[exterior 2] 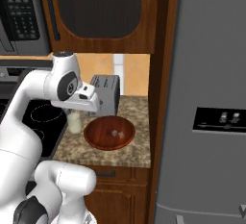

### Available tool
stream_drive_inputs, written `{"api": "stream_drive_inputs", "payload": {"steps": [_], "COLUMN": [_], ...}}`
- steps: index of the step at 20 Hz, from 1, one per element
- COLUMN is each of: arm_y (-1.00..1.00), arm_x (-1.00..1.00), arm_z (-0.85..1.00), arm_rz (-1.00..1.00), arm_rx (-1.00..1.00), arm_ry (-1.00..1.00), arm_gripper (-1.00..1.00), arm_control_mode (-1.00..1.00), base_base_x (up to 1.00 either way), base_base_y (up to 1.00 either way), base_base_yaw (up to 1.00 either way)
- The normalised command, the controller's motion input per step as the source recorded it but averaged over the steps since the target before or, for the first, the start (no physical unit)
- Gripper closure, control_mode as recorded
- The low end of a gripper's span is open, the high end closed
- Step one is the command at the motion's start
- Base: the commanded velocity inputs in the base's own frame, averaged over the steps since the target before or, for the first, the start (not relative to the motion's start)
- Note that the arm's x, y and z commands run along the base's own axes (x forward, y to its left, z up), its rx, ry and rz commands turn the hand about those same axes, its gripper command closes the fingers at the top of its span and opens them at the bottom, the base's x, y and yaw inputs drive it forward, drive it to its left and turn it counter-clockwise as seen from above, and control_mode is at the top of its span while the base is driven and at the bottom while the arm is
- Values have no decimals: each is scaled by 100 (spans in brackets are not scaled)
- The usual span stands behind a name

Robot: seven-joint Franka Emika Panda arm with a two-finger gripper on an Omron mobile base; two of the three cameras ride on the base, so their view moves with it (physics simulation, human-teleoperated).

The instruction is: Grab a lemon wedge from the fridge and one ice cube from the ice bowl, and put them in the glass of lemonade.

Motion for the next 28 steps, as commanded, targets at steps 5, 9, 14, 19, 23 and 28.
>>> {"api": "stream_drive_inputs", "payload": {"steps": [5,9,14,19,23,28], "arm_y": [-7,-44,-46,-2,-1,-12], "arm_x": [25,6,0,10,18,23], "arm_z": [-52,-25,-19,-38,-25,-17], "arm_rz": [-1,4,12,24,24,21], "arm_rx": [-5,-8,-8,-12,-7,0], "arm_ry": [-3,2,6,11,14,10], "arm_gripper": [-100,-100,-100,-100,-100,-100], "arm_control_mode": [-100,-100,-100,-100,-100,-100], "base_base_x": [0,0,0,0,0,0], "base_base_y": [0,0,0,0,0,0], "base_base_yaw": [0,0,0,0,0,0]}}
